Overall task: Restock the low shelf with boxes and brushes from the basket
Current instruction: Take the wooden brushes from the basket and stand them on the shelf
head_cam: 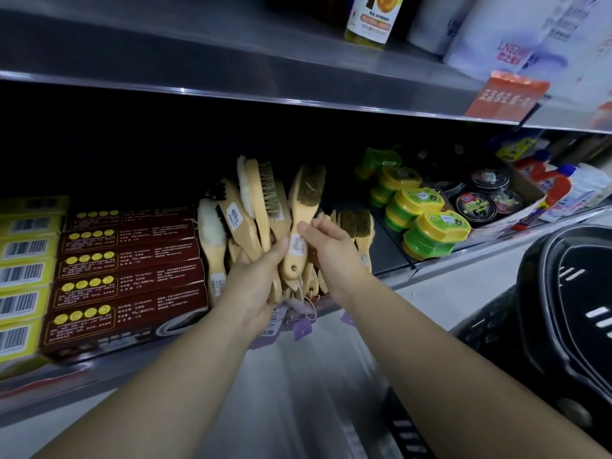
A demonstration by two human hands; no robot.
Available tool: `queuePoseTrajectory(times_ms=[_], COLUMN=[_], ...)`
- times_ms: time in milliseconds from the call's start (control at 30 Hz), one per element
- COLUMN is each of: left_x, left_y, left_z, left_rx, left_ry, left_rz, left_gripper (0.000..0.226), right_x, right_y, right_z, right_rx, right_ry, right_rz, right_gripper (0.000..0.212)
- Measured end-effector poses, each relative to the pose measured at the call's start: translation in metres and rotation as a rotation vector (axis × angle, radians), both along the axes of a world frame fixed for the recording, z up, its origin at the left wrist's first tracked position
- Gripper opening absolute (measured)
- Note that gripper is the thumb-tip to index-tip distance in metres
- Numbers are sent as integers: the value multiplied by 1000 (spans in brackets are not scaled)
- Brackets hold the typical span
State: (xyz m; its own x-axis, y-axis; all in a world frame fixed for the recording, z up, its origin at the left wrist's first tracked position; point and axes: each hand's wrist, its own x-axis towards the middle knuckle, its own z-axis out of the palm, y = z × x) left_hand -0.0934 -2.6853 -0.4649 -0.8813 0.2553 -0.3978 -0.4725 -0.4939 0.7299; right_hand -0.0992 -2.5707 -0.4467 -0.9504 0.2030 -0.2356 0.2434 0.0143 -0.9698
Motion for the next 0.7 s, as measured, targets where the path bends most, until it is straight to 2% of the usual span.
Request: queuePoseTrajectory(times_ms=[133, 167, 233, 333, 433, 700], left_x=[1, 2, 2, 2, 4, 9], left_y=[5, 5, 7, 11, 17, 27], left_z=[-9, -12, -17, -21, -25, -25], left_rx=[-115, -154, -209, -300, -359, -423], left_ry=[-53, -55, -46, 3, 41, 71], left_rz=[100, 124, 130, 113, 90, 79], left_gripper=[28, 29, 29, 24, 23, 31], right_x=[0, -1, -1, 5, 7, -12], right_y=[19, 26, 44, 63, 69, 54], right_z=[-8, -10, -17, -30, -38, -42], right_rx=[-264, -218, 54, 397, 499, 682], right_ry=[-22, -32, -106, -206, -230, -190], right_rz=[-139, -217, -355, -382, -319, -204], right_gripper=[16, 18, 15, 17, 30, 36])
